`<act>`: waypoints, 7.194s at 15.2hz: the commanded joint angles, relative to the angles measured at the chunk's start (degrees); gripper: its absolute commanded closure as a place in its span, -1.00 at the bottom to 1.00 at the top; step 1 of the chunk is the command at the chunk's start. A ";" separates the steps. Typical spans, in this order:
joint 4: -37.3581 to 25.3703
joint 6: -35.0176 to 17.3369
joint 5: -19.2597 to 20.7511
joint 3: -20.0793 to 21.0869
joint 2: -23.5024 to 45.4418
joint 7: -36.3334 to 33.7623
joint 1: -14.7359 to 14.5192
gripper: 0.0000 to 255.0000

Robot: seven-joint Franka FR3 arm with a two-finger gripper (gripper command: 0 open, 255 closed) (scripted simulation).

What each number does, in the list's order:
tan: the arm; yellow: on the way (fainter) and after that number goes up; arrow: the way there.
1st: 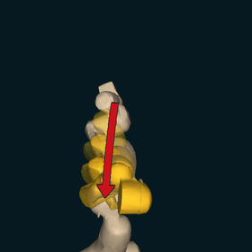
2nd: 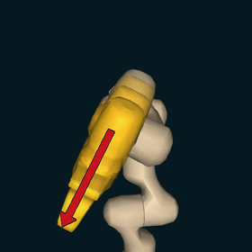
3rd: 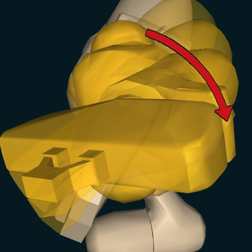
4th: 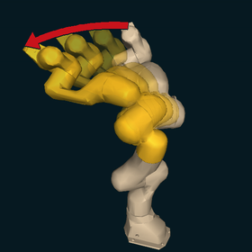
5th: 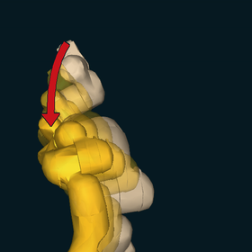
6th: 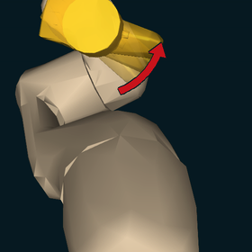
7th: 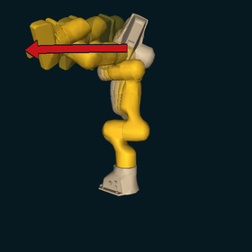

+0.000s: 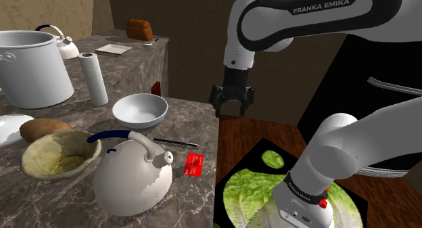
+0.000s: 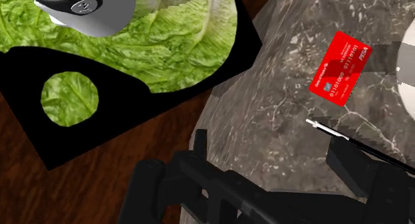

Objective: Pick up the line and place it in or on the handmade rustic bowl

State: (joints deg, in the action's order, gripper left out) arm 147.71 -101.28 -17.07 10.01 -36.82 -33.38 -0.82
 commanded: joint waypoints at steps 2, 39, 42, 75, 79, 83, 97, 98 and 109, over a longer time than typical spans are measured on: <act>0.99 -2.62 -5.42 2.22 3.64 -5.06 -1.18 -1.00; 1.81 -19.98 -28.79 11.38 23.33 -17.28 -8.06 1.00; 1.13 -17.54 -28.05 10.98 21.31 -18.62 -7.92 1.00; -18.68 0.36 -22.46 9.84 18.69 -32.81 -7.15 1.00; -27.21 -2.31 -20.73 12.57 27.66 -36.55 -7.63 1.00; -36.73 -4.14 -17.58 14.82 36.95 -40.96 -8.57 1.00; -89.31 4.08 -1.42 14.13 75.89 -58.31 -22.70 1.00; -99.95 7.90 0.43 13.75 82.12 -60.26 -25.33 1.00; -88.04 -0.87 -0.79 13.51 80.04 -56.21 -23.73 1.00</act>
State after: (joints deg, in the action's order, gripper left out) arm 57.93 -101.09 -17.64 23.47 43.80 -90.08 -24.85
